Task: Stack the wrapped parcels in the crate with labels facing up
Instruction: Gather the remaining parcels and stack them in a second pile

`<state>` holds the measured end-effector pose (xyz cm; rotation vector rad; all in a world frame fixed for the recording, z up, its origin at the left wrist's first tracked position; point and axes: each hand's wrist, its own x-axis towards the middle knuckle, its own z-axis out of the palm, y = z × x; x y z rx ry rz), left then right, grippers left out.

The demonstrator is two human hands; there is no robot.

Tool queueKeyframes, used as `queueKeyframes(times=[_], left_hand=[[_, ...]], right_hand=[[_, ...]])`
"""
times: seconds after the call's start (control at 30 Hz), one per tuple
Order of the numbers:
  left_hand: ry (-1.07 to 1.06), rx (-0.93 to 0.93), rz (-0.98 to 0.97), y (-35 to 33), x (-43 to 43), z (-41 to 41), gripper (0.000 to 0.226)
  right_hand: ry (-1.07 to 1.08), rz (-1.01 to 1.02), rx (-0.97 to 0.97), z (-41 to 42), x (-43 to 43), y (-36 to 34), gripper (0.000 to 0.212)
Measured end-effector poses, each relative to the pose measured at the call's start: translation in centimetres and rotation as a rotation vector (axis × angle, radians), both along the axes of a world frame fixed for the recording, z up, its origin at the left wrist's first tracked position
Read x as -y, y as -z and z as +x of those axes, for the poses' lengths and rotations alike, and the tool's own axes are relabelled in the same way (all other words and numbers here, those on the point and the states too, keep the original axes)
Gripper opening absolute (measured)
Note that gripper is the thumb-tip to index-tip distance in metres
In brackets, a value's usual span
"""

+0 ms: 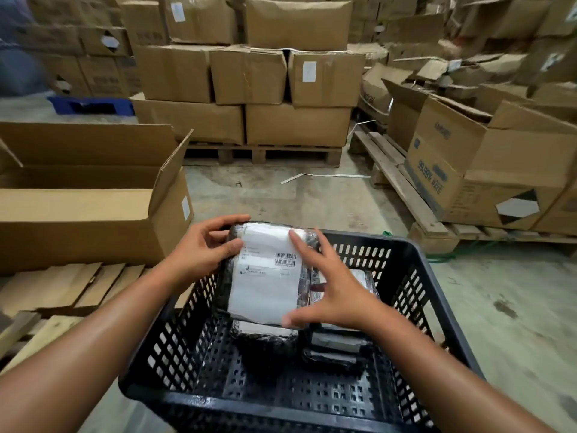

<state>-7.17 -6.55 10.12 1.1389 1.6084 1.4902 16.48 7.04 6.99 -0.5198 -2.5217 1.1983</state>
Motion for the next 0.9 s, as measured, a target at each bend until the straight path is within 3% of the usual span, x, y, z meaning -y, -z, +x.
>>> queueKeyframes(times=[0.13, 0.3, 0.4, 0.53, 0.6, 0.73, 0.9], left_hand=[[-0.020, 0.079, 0.008, 0.7, -0.1, 0.3, 0.042], [-0.110, -0.040, -0.007, 1.3, -0.4, 0.6, 0.050], [0.041, -0.205, -0.062, 1.5, -0.3, 0.7, 0.093], [0.204, -0.670, -0.410, 3.3, -0.7, 1.2, 0.155], [0.192, -0.752, -0.478, 4.8, -1.0, 1.3, 0.159], [0.158, -0.726, -0.499, 7.0, -1.1, 1.1, 0.158], [0.095, -0.709, -0.523, 9.2, -1.5, 0.8, 0.159]], right_hand=[[-0.010, 0.089, 0.117, -0.6, 0.9, 1.5, 0.158], [0.040, 0.035, 0.054, -0.8, -0.3, 1.8, 0.149], [0.119, -0.082, 0.030, -1.0, -1.3, 2.1, 0.151], [0.178, -0.174, 0.059, -1.8, -2.1, 2.9, 0.148], [0.160, -0.176, 0.126, -2.5, -2.4, 3.4, 0.151], [0.059, -0.033, 0.321, -4.2, -3.2, 4.1, 0.157], [-0.002, 0.106, 0.414, -5.7, -3.7, 5.1, 0.158]])
